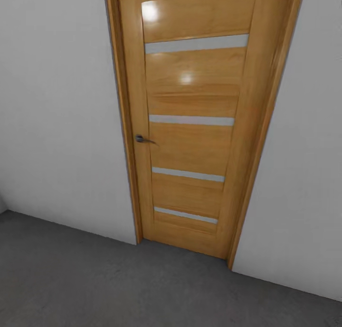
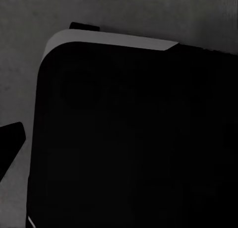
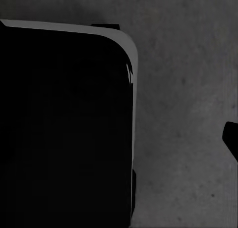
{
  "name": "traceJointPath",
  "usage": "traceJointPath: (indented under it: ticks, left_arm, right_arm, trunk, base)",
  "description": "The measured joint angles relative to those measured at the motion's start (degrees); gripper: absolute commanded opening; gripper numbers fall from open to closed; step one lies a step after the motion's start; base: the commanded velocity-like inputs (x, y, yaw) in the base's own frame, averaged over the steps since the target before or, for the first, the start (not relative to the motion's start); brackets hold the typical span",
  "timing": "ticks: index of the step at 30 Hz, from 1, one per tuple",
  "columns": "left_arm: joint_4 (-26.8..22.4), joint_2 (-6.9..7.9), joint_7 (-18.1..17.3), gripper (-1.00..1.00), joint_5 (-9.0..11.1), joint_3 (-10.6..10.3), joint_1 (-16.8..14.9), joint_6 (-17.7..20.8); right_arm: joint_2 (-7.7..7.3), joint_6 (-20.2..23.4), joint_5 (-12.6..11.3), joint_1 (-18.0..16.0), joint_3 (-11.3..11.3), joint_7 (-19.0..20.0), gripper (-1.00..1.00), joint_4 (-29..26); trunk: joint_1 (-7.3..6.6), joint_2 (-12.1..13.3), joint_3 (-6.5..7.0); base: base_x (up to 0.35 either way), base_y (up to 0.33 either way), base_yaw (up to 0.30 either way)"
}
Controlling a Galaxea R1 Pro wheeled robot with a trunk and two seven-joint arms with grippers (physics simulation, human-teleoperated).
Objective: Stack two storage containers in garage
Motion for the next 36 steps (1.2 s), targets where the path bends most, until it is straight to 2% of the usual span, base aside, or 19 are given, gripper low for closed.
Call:
traceJointPath:
  ticks: [25,36]
  left_arm:
    - [0.03,0.07,-0.01,1.0,0.09,0.0,0.0,-0.07]
    - [0.02,0.01,-0.01,1.0,0.01,0.0,0.0,-0.27]
  right_arm:
    - [0.0,-0.13,0.1,0.0,0.0,0.0,1.0,0.0]
    - [-0.06,-0.01,0.25,-0.01,0.08,0.0,1.0,-0.05]
  trunk:
    - [0.0,0.0,0.0]
    - [0.0,0.0,0.0]
  base:
    - [0.319,0.087,-0.245]
    - [0.321,0.103,-0.039]
